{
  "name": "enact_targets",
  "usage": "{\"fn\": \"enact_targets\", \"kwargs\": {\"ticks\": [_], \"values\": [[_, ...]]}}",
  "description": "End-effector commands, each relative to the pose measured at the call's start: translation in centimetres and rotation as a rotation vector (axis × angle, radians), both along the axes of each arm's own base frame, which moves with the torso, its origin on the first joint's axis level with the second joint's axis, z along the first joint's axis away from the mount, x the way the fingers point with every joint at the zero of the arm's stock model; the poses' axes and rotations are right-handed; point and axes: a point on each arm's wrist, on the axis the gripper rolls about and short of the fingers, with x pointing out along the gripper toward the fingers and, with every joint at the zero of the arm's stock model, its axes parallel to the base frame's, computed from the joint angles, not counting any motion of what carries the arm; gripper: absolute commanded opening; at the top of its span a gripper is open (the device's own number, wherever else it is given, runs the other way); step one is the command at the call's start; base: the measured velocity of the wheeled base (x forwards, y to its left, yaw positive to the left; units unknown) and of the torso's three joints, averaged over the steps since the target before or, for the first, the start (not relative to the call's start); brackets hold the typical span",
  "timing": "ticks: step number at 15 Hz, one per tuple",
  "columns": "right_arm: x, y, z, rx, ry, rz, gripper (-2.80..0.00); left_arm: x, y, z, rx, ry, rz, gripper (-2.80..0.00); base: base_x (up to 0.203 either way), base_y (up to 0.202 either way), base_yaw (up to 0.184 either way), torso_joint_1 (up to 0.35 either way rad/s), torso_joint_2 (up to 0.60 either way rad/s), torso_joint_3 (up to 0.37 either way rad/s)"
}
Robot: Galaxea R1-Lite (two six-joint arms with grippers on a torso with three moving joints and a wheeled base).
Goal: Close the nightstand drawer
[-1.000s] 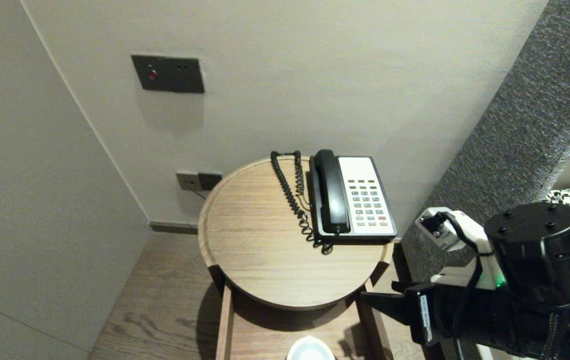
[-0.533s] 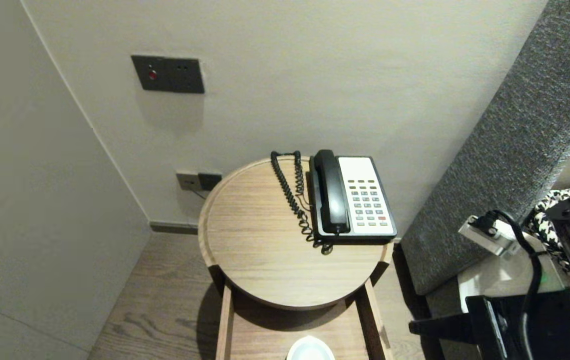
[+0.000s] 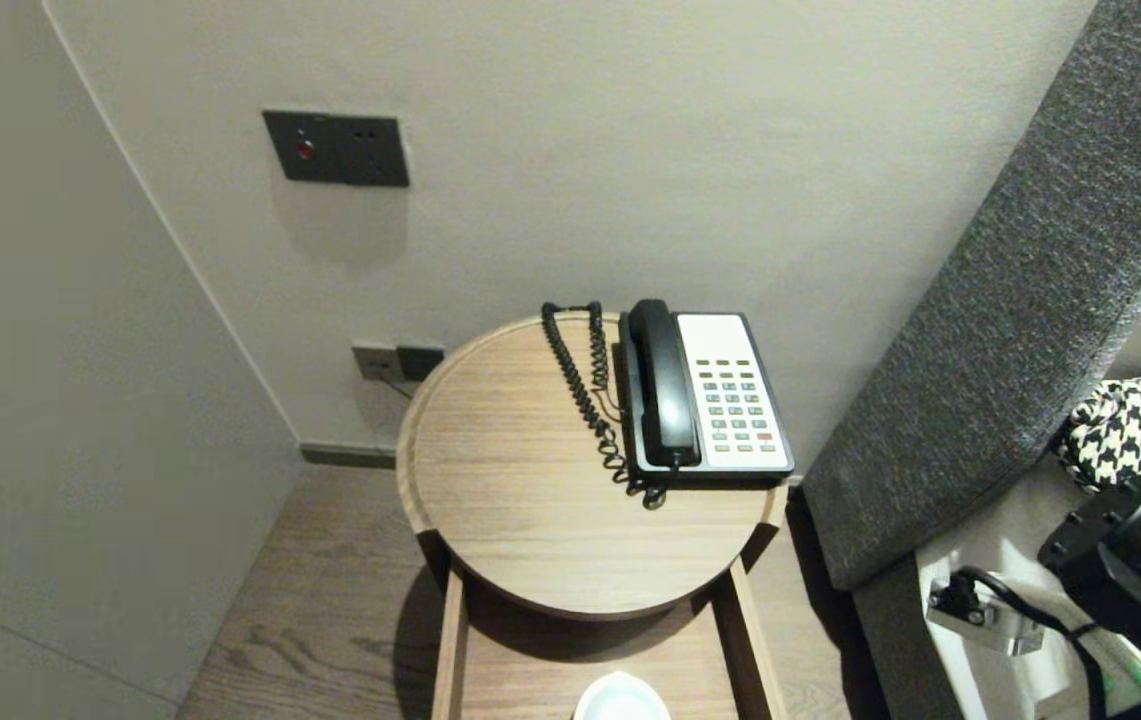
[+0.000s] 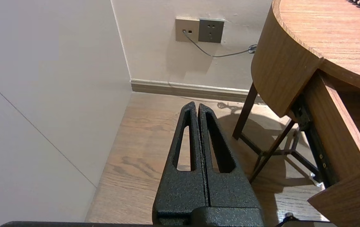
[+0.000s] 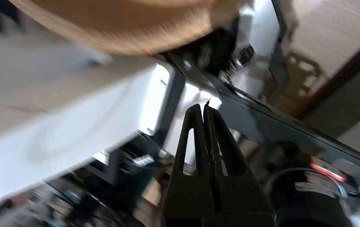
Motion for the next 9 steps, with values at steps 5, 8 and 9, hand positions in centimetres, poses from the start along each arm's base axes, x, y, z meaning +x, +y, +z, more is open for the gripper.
{"fn": "enact_targets", "kwargs": {"ticks": [5,8,9], "values": [[-0.2,0.4,-2.9,-0.081,0.086,0.119,-2.8,0.0,0.0,0.0,0.0,-0.001,0.001,-2.8,0.0,0.0,0.0,0.0,0.0,0.0],[-0.1,1.0,-3.8,-0.057,0.058,0.154,-2.8,0.0,0.0,0.0,0.0,-0.001,0.001,-2.8,0.0,0.0,0.0,0.0,0.0,0.0],[-0.1,1.3,-4.3,-0.036,0.025,0.161,-2.8,0.0,0.0,0.0,0.0,-0.001,0.001,-2.8,0.0,0.0,0.0,0.0,0.0,0.0]]}}
